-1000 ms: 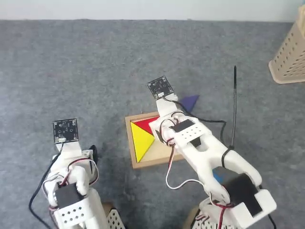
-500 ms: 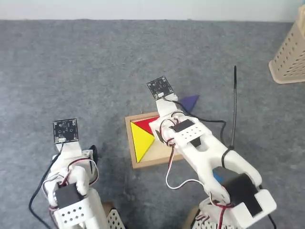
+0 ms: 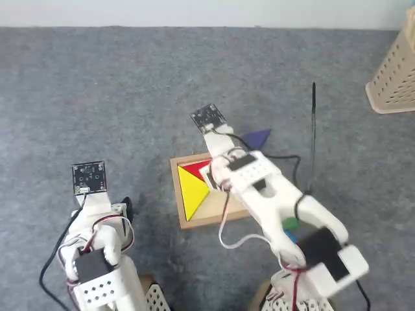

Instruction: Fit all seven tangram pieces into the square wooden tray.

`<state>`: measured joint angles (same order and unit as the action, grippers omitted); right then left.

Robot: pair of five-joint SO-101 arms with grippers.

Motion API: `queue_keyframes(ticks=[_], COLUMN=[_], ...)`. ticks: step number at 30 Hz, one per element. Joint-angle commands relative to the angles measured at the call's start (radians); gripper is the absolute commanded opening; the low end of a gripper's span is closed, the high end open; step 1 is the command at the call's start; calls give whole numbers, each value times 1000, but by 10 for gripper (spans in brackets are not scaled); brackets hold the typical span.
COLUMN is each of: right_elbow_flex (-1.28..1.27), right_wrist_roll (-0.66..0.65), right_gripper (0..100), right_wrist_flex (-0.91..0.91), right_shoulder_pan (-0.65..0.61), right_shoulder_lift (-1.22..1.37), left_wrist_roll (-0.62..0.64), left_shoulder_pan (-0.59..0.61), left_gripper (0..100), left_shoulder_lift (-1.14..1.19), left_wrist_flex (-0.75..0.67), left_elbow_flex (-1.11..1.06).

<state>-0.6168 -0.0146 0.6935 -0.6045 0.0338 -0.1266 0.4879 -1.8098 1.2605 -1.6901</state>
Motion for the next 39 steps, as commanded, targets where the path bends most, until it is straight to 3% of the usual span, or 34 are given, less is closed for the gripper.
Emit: queue_keyframes(ticks=[1,13,29,35,39], right_elbow_flex=[144,301,298,290,244], right_wrist_roll=[-15,-12,-15,-17,-152], right_gripper=[6,6,9,9,9], right_wrist_flex=[84,90,372,455,555], right_shoulder_pan=[2,-50,-15,151,278], right_shoulder_lift=[90,205,-229,-268,-254], left_wrist_roll=[9,9,9,9,9], left_shoulder_pan=[-6,-6,-6,-6,-6], left_gripper=[225,225,225,225,225], left_shoulder_lift=[-12,-12,-12,-12,-12], left_wrist_flex=[3,3,3,3,3], left_elbow_flex=[5,5,5,5,5])
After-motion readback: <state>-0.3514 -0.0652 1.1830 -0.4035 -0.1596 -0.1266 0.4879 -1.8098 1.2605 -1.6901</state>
